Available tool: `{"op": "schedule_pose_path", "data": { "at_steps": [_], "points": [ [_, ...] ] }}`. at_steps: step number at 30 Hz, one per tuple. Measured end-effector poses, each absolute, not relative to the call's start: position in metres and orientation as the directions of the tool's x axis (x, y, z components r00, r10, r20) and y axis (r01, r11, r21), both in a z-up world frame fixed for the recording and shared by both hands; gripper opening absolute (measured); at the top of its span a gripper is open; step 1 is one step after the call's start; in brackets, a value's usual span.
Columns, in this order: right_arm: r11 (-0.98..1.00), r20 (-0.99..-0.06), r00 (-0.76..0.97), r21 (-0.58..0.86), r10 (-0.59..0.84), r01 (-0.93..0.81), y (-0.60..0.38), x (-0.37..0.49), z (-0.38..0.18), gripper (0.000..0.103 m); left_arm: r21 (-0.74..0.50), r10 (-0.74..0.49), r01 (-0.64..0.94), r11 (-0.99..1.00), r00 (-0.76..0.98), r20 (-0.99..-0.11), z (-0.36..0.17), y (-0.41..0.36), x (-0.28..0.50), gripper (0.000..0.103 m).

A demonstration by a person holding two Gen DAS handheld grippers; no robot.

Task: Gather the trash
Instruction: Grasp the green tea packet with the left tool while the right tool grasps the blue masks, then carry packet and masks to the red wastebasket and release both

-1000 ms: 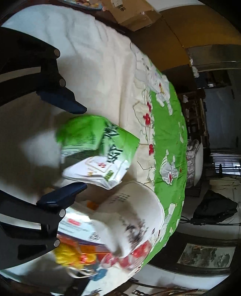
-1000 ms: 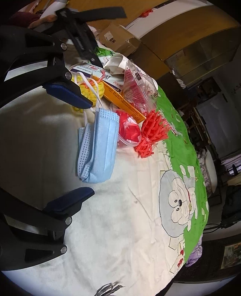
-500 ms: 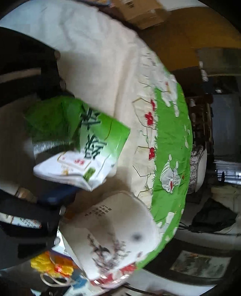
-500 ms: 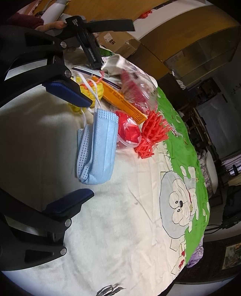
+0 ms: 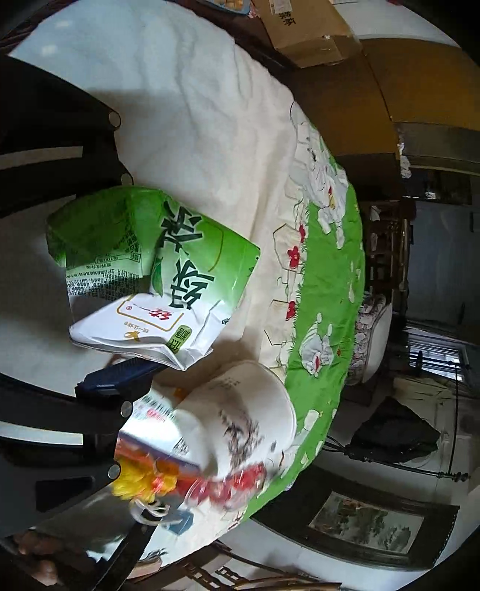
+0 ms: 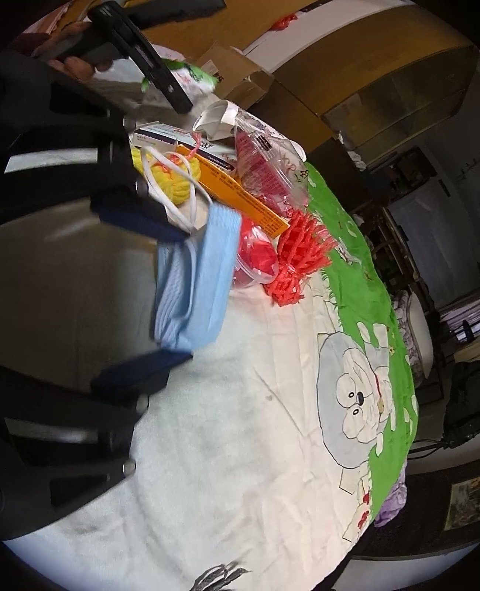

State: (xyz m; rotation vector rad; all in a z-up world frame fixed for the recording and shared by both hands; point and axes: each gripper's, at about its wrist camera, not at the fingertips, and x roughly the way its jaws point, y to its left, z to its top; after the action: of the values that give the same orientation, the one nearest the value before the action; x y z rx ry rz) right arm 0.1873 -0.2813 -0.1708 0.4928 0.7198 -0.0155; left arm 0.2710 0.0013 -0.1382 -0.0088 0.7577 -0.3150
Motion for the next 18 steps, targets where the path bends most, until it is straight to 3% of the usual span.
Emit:
{"op": "schedule_pose_path", "data": {
  "at_steps": [1, 3, 18],
  "points": [
    [0.883, -0.629, 0.761, 0.437, 0.161, 0.174, -0.282, 0.186, -0.171, 0.033, -0.122, -0.285, 0.276, 0.953, 0.686, -0.67, -0.135, 0.003, 0.267, 0.062],
    [0.88, -0.616, 0.77, 0.445, 0.164, 0.168, -0.283, 0.183, -0.168, 0.027, -0.131, -0.289, 0.272, 0.953, 0.696, -0.658, -0.125, 0.01, 0.255, 0.062],
    [0.873, -0.392, 0.879, 0.484, 0.273, -0.056, -0.237, 0.126, -0.067, 0.026, -0.104, -0.219, 0.193, 0.976, 0.817, -0.533, -0.044, 0.072, 0.152, 0.062]
  ]
}}
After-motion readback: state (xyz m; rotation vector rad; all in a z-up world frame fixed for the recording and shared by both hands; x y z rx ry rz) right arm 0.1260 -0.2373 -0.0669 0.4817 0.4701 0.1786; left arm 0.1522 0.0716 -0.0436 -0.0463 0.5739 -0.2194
